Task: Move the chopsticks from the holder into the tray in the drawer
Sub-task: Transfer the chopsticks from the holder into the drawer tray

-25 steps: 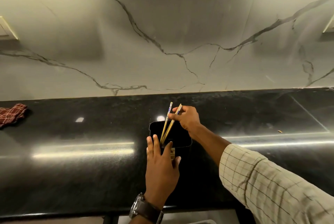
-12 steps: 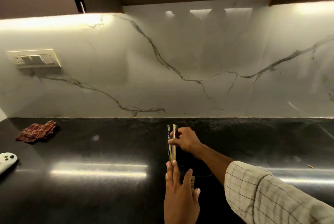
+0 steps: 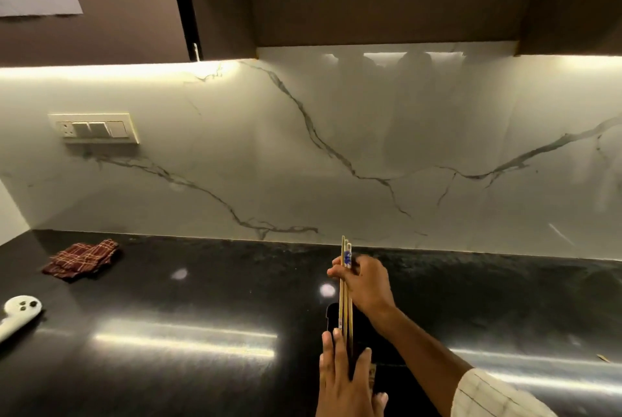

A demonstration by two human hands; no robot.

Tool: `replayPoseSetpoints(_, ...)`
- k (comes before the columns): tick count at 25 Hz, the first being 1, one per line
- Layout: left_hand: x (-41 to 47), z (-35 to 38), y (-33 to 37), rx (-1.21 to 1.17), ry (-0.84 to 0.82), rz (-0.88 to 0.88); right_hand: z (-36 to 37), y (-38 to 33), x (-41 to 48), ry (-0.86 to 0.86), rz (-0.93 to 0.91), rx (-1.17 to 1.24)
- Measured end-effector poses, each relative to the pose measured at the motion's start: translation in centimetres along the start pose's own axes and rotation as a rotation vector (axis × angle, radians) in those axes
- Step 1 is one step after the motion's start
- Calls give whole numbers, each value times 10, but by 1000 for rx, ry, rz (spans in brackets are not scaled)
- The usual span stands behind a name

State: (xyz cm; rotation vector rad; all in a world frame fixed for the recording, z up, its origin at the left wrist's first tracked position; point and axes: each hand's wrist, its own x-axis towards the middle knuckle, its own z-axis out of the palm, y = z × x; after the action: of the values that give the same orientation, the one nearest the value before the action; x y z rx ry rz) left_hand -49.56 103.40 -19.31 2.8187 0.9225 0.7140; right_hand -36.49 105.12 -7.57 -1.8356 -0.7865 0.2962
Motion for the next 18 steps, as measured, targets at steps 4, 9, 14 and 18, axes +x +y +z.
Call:
replayPoseSetpoints(4, -11, -16, 19, -437, 376, -125, -65, -36, -38, 189, -24, 437)
replayPoseSetpoints(9, -40, -101, 77, -1455, 440, -912, -121, -48, -108, 272, 67, 1159)
replayPoseSetpoints(14, -46, -134, 104, -1983, 125, -1077, -84, -20, -183, 238, 425, 1379)
replayPoseSetpoints(18, -58, -145, 99, -2018, 166, -1069, -66, -3, -222, 233, 588, 1385)
